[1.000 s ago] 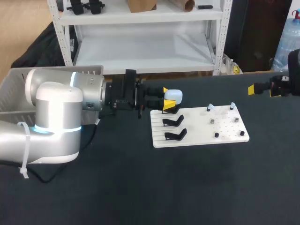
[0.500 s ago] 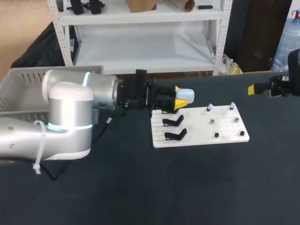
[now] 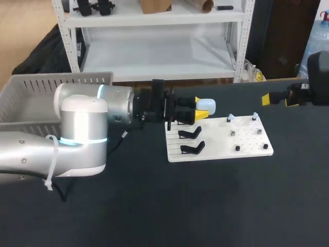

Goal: Pick up each earbud case from the left stands, insert the matching earbuds, close the lid, and place the case in the box.

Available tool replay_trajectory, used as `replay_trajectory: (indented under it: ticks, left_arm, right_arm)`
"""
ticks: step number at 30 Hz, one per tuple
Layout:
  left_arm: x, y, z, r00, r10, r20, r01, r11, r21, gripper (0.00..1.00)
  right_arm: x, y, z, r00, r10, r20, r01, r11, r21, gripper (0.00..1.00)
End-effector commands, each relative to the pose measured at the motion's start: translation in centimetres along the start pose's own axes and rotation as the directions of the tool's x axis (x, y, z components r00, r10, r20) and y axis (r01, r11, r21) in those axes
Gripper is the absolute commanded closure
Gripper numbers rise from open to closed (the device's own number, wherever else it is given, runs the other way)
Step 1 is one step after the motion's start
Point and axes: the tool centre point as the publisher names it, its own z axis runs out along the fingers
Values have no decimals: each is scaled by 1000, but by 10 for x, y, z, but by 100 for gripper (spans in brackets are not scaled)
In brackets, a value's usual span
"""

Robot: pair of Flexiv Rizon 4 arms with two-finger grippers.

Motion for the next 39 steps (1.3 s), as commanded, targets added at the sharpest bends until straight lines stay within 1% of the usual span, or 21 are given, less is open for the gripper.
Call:
replay_trajectory:
  ticks: [1, 3, 7, 15, 30, 39]
  left_arm:
    - [1, -5, 0, 1000, 0, 1, 0, 1000, -20, 100]
    - [2, -5, 0, 1000, -1, 1, 1, 1000, -22, 100]
    - [3, -4, 0, 1000, -3, 2, 3, 1000, -22, 100]
    - [6, -4, 0, 1000, -9, 12, 10, 1000, -10, 100]
    - [7, -4, 0, 1000, -13, 17, 13, 1000, -3, 100]
    - [7, -4, 0, 1000, -13, 17, 13, 1000, -3, 100]
  right_arm:
    - [4, 20, -4, 999, -29, -14, 29, 1000, 10, 0]
    - [8, 31, -2, 997, -66, -29, 67, 998, 14, 0]
    - [15, 46, 3, 992, -110, -54, 111, 994, 14, 0]
    - [23, 66, 14, 987, -140, -83, 140, 990, -1, 0]
    - [22, 104, 35, 979, -177, -98, 174, 984, -37, 0]
    - [22, 114, 57, 975, -185, -119, 180, 982, -50, 0]
